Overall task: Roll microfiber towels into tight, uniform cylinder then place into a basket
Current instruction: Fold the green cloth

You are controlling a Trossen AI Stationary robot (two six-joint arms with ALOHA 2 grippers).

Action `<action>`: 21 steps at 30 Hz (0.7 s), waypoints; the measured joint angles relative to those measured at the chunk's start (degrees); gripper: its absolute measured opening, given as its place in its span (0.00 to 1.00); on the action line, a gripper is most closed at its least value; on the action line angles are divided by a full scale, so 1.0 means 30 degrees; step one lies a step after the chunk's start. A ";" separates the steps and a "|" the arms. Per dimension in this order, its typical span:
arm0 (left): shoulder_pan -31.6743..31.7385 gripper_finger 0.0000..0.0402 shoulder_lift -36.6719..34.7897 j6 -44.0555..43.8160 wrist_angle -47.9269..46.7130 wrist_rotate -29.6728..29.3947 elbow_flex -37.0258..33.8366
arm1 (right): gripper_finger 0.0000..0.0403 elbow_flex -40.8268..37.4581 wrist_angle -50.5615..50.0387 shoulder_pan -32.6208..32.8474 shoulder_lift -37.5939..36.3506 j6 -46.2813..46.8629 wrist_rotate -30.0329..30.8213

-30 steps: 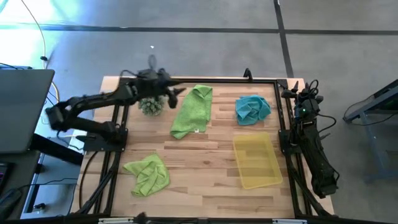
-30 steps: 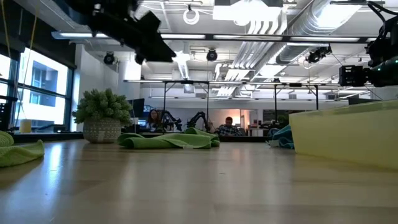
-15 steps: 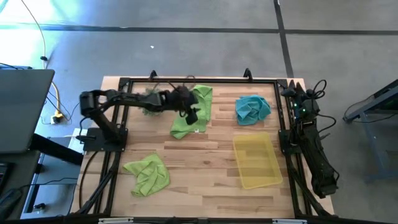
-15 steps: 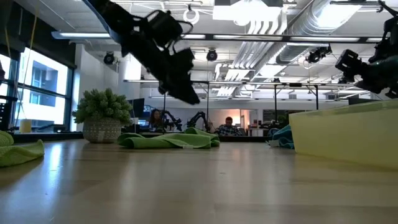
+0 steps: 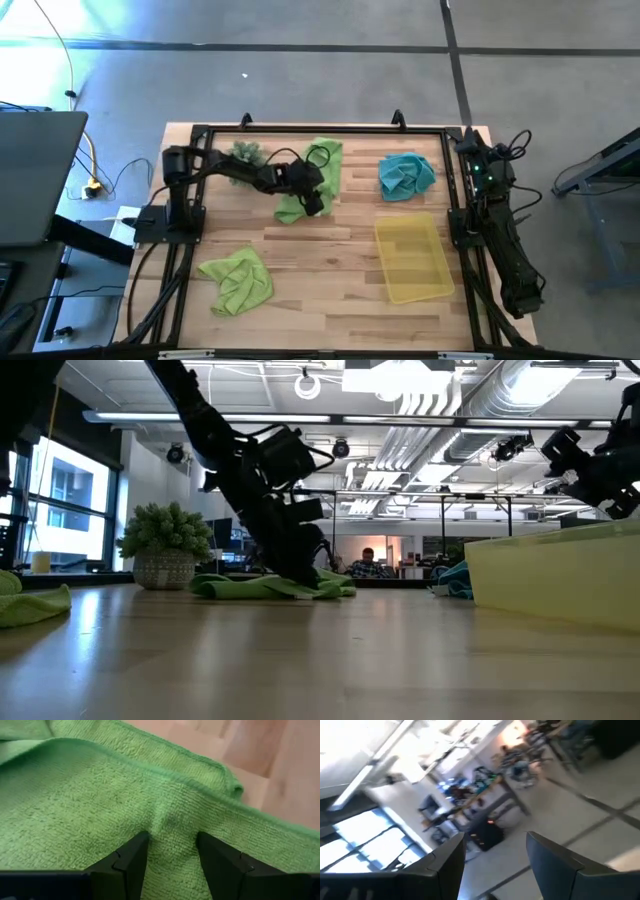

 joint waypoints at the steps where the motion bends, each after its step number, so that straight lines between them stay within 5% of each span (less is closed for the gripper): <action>1: -0.0160 0.41 0.0044 -0.0010 0.0002 0.0001 0.0011 | 0.49 0.0000 0.0343 0.0007 0.0000 -0.0065 -0.0541; 7: -0.1442 0.41 0.0132 -0.0019 -0.0083 0.0316 0.0003 | 0.49 0.0000 0.2486 0.0007 -0.0007 0.0709 -0.2074; 21: -0.5512 0.41 0.0169 -0.2393 -0.0200 0.4885 -0.0026 | 0.49 0.0000 0.5280 0.1076 -0.0007 0.2029 -0.4574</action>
